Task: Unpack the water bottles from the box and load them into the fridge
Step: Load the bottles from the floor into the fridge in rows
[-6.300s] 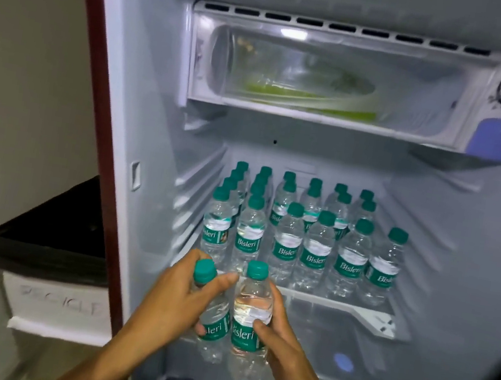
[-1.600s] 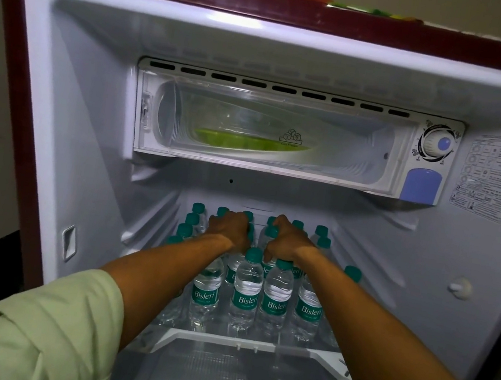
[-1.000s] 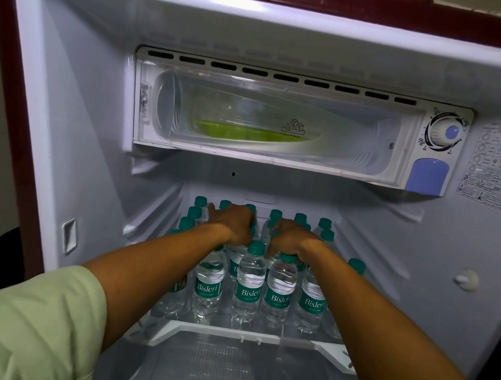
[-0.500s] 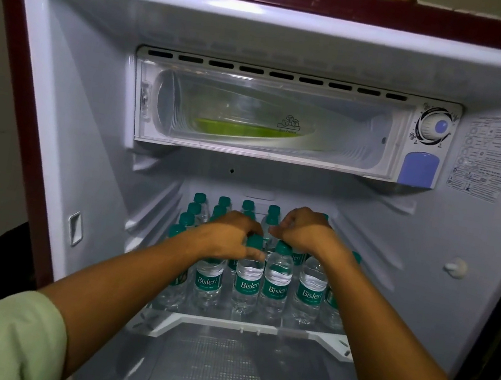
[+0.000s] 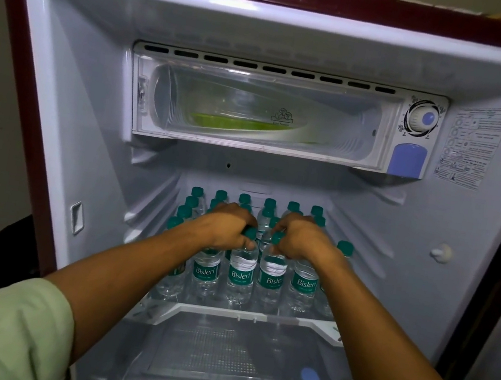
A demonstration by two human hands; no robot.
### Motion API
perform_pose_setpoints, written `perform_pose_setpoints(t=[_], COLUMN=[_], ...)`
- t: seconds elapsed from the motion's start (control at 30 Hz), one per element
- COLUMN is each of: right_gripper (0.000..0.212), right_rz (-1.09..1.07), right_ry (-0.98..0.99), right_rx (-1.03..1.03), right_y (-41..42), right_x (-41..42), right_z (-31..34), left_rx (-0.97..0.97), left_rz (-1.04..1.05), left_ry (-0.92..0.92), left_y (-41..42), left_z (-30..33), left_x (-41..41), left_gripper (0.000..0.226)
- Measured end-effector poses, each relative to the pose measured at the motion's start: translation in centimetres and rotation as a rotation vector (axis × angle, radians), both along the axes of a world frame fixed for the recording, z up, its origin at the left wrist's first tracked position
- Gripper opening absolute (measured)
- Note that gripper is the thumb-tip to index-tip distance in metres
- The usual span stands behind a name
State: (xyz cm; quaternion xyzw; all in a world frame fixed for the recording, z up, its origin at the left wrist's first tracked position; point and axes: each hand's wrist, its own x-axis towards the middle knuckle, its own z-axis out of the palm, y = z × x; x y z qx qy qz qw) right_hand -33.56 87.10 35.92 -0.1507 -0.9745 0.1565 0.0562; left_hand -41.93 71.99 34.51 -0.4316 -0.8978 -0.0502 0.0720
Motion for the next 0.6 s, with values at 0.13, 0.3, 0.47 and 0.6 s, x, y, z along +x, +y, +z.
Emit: perform_pose_setpoints(t=[0.13,0.3,0.47,0.6], right_gripper=[0.044,0.045,0.048,0.053], right_rz=[0.004,0.023,0.030,0.028], right_ry=[0.001,-0.014,0.000,0.034], right_rx=[-0.003,-0.002,-0.059,-0.104], right_y=[-0.05,-0.21,-0.36,-0.34], right_x=[0.08,0.11,0.18,0.64], right_z=[0.05,0.01,-0.21,-0.72], left_rx=[0.016,-0.009,-0.005,0.016], left_rz=[-0.004,0.030,0.033,0.024], left_ry=[-0.013,0.044,0.038,0.020], left_y=[-0.21,-0.52,-0.44,-0.35], left_z=[0.02,0.31,0.12,-0.63], left_x=[0.03,0.22,0.42,0.73], left_gripper=[0.046,0.046,0.036,0.034])
